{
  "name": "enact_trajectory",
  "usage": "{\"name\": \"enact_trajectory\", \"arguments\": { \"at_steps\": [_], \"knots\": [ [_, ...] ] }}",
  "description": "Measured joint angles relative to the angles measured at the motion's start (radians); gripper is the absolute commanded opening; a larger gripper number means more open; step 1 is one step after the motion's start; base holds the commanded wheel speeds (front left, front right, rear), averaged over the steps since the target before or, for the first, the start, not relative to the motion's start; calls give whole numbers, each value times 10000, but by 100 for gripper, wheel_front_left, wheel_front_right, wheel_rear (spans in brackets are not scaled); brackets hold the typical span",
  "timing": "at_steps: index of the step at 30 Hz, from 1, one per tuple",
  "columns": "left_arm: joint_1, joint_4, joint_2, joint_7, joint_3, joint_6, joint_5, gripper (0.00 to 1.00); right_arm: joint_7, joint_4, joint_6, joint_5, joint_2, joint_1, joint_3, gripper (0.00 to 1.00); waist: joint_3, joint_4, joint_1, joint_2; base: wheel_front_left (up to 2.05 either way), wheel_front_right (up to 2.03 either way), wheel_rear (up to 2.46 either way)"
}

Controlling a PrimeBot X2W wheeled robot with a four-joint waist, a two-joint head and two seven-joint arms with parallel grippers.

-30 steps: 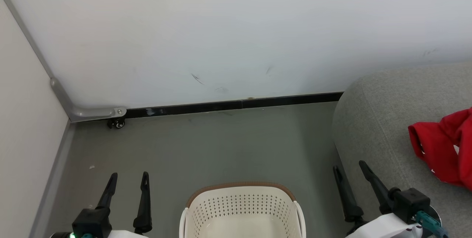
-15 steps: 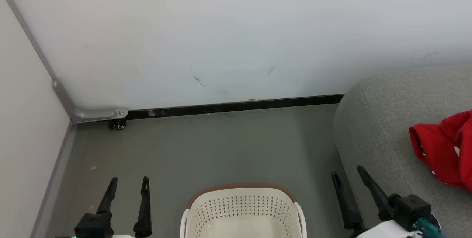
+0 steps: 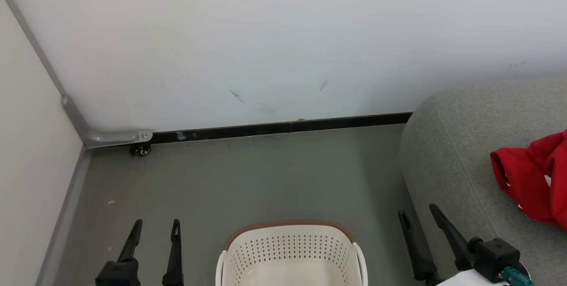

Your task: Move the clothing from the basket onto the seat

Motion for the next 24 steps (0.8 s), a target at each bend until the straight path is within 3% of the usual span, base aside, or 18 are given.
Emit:
{"name": "enact_trajectory", "arguments": {
  "at_steps": [24],
  "knots": [
    [10, 203, -65, 0, 46, 84, 163, 100, 226, -546, 0, 56, 10, 199, -6, 100, 72, 46, 0, 0, 0, 0, 0]
  ]
}}
